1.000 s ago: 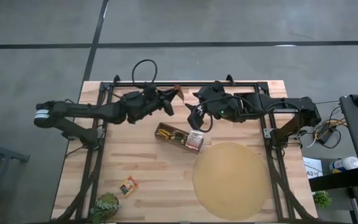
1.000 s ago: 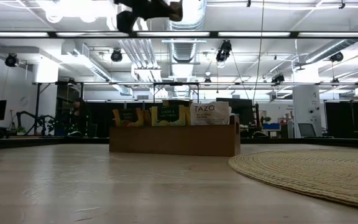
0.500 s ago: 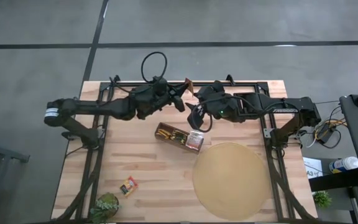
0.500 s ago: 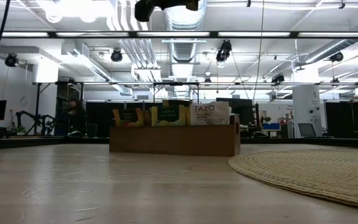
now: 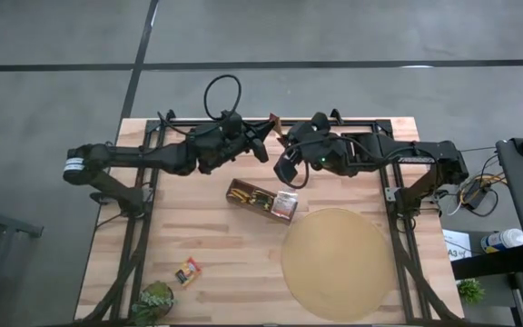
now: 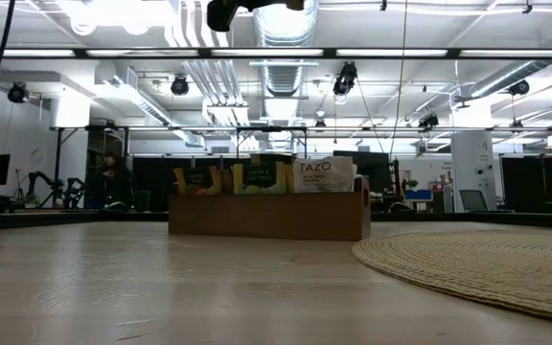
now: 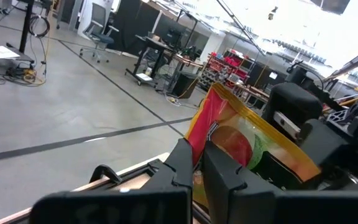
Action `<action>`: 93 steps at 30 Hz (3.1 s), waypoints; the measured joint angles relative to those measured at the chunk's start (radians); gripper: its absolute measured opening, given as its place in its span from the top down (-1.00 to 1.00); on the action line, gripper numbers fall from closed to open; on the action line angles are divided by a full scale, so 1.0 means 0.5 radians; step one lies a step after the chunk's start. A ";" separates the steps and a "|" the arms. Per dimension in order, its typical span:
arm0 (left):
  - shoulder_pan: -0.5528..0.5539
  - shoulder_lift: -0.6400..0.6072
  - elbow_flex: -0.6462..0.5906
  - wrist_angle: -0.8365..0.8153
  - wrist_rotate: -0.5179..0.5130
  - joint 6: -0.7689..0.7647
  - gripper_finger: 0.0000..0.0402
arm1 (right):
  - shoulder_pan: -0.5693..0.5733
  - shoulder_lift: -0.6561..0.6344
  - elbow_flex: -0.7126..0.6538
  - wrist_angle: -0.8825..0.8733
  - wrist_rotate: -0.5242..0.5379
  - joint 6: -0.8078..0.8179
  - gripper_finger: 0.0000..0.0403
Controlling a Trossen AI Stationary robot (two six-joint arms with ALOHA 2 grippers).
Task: Pick & Place Tea
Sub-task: Put the orange tea bag into the left section of the wooden organizer
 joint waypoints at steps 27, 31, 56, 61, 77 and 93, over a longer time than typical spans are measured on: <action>0.106 -0.312 -0.003 -0.724 -0.121 0.140 -0.40 | -0.268 -0.029 0.000 -0.052 -0.852 0.075 0.96; 0.105 -0.403 -0.003 -0.880 -0.103 0.230 -0.40 | -0.377 0.029 0.000 -0.063 -1.082 0.106 0.96; 0.105 -0.612 -0.005 -1.790 0.000 0.008 -0.40 | -0.586 0.458 0.205 -0.165 -1.760 0.075 0.96; 0.105 -0.616 -0.006 -1.761 0.056 -0.041 -0.40 | -0.586 0.457 0.387 -0.189 -1.759 0.004 0.96; 0.105 -0.696 -0.008 -1.503 0.540 0.161 -0.40 | -0.592 0.405 0.720 -0.465 -1.639 -0.196 0.96; 0.109 -0.600 -0.008 -1.042 0.676 0.304 -0.40 | -0.573 0.418 0.822 -0.351 -1.749 -0.208 0.96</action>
